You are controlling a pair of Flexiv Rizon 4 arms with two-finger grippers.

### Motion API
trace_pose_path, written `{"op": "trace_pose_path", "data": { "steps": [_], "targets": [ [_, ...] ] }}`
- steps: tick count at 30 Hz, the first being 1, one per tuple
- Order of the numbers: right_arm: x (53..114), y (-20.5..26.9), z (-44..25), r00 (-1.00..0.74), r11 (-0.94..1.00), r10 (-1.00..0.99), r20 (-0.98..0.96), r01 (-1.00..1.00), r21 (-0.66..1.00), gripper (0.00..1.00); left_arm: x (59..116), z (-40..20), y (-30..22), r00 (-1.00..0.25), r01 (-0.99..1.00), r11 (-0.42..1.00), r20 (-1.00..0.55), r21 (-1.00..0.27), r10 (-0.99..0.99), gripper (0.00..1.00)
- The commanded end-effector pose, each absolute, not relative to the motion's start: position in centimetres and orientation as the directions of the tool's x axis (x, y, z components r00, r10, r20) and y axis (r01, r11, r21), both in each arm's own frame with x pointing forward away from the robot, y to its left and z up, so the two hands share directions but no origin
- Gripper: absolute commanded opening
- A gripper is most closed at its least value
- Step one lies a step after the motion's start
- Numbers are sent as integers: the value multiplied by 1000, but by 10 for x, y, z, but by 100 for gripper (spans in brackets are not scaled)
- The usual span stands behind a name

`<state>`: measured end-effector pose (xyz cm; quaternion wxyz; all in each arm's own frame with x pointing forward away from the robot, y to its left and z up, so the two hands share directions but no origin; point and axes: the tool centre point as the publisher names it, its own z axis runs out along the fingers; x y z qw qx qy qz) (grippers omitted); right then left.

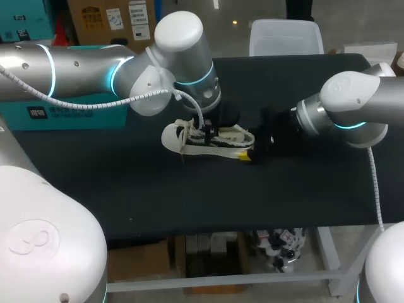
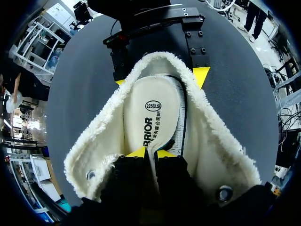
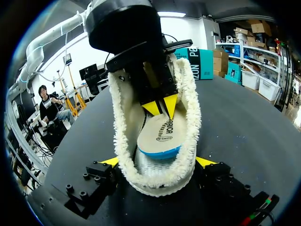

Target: Open the shoe tongue, take the insole out of the shoe, put the insole back into the shoe, and pack the shoe into the shoebox

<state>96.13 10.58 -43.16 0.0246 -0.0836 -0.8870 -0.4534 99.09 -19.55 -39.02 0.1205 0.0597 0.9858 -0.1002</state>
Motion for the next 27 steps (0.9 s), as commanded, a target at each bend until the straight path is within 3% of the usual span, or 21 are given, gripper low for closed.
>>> {"op": "trace_pose_path", "data": {
  "steps": [1, 27],
  "targets": [
    [954, 115, -441, -986, 572, 113, 124, 167, 803, 0, 1009, -387, -224, -968, 135, 970, -235, -203, 86, 0],
    [954, 115, -441, -986, 572, 113, 124, 167, 803, 0, 998, -338, -217, -981, 188, 925, -109, -330, 160, 0]
  ]
}}
